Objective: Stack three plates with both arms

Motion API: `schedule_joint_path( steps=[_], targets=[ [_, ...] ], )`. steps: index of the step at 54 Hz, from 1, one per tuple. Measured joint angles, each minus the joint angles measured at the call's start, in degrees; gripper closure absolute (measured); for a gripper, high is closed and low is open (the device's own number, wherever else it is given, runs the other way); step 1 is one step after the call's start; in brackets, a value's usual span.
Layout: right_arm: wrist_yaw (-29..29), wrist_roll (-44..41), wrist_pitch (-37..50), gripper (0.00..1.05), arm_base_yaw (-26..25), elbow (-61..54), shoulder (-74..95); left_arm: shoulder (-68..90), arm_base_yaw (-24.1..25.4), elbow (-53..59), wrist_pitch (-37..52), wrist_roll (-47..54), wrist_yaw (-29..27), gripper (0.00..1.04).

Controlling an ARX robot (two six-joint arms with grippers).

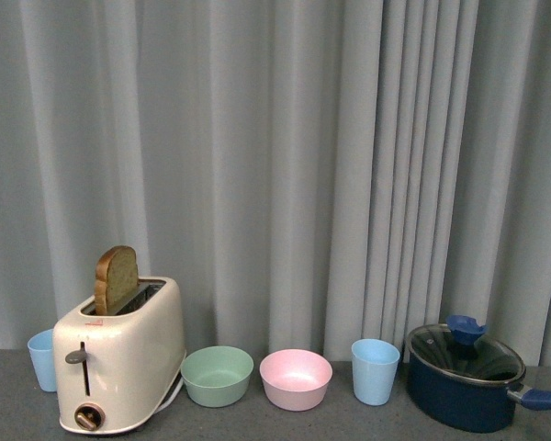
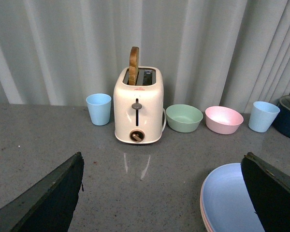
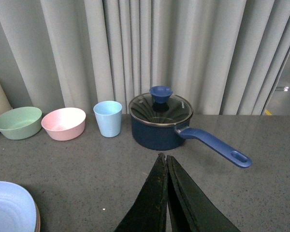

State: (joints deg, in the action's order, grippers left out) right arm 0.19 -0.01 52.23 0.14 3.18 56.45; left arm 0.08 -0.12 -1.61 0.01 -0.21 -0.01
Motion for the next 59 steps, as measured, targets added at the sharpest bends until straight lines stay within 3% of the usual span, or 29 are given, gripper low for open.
schedule_joint_path(
  steps=[43, 59],
  targets=[
    [-0.15, 0.00, -30.69, 1.02, -0.02, -2.84, -34.93, 0.00, 0.00, 0.00, 0.00, -0.02, -0.02, 0.07],
    [-0.15, 0.00, -37.16, 1.02, -0.02, -2.84, -41.55, 0.00, 0.00, 0.00, 0.00, 0.00, -0.02, 0.07]
  ],
)
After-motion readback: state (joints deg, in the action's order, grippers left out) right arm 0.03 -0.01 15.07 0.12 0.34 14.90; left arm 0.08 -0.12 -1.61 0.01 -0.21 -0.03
